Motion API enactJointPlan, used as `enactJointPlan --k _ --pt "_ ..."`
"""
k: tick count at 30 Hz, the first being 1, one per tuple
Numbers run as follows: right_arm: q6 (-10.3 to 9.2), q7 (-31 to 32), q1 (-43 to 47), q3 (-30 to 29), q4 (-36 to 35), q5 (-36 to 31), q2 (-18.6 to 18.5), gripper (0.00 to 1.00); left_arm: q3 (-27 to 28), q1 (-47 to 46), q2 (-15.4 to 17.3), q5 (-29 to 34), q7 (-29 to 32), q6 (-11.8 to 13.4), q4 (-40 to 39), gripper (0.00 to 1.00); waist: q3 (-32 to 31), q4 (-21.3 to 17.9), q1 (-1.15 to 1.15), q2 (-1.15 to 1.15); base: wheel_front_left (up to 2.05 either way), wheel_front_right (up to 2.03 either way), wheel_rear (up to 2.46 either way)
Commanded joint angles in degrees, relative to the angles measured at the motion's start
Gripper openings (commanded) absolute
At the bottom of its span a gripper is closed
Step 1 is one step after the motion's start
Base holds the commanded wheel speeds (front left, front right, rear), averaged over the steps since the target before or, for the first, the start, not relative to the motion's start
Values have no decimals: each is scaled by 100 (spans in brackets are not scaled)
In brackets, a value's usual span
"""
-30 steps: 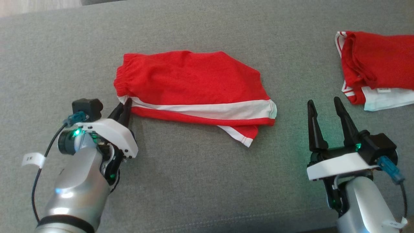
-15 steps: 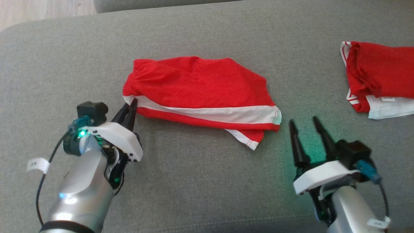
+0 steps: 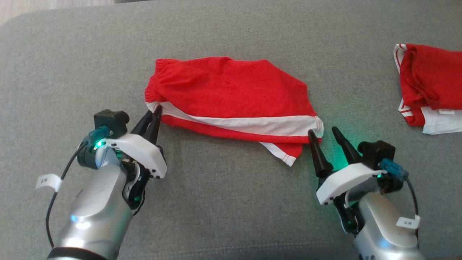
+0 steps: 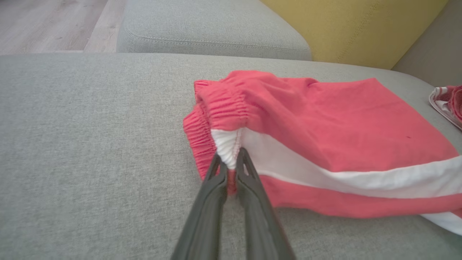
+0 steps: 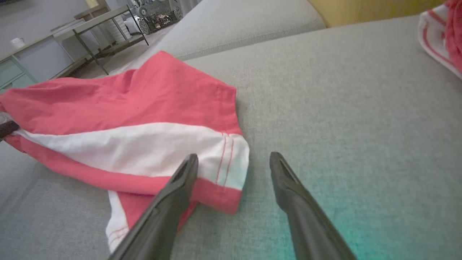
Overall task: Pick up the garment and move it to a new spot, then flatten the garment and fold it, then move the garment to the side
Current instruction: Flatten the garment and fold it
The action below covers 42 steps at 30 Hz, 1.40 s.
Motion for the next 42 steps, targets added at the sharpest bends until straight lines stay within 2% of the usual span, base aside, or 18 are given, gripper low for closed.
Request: enactJointPlan --k 1,17,19,20,21,22,23,32,38,42 --pt "-5 -79 -191 154 -18 95 -9 100 150 -95 203 29 -4 29 -202 0 12 16 0 0 0 0 0" --pt "-5 -333 -461 508 549 613 -9 100 84 10 286 -35 86 128 -384 0 20 -3 0 0 0 0 0" --pt "-5 -351 -480 566 590 662 -9 33 73 16 293 -42 96 134 -399 0 20 -9 0 0 0 0 0" --pt "-5 -351 -480 566 590 662 -9 33 73 16 293 -42 96 134 -399 0 20 -9 0 0 0 0 0" --pt "-5 -360 -492 589 608 676 -9 15 69 17 297 -46 101 138 -409 0 26 -11 0 0 0 0 0" --pt "-5 -372 -505 607 623 684 -9 4 65 18 302 -50 106 143 -419 0 33 -13 0 0 0 0 0" --pt "-5 -386 -519 621 632 680 -9 1 61 18 308 -53 112 148 -430 0 41 -16 0 0 0 0 0" --pt "-5 -509 -584 530 583 390 -44 0 36 10 361 -94 147 172 -497 0 81 -33 0 0 0 0 0" --pt "-5 -531 -464 341 161 -27 -140 0 18 23 419 -102 143 193 -570 0 -90 -45 0 0 0 0 0" --pt "-5 -533 -368 281 -162 -381 -335 0 -33 16 494 -55 188 216 -763 0 -282 -48 0 0 0 0 0"
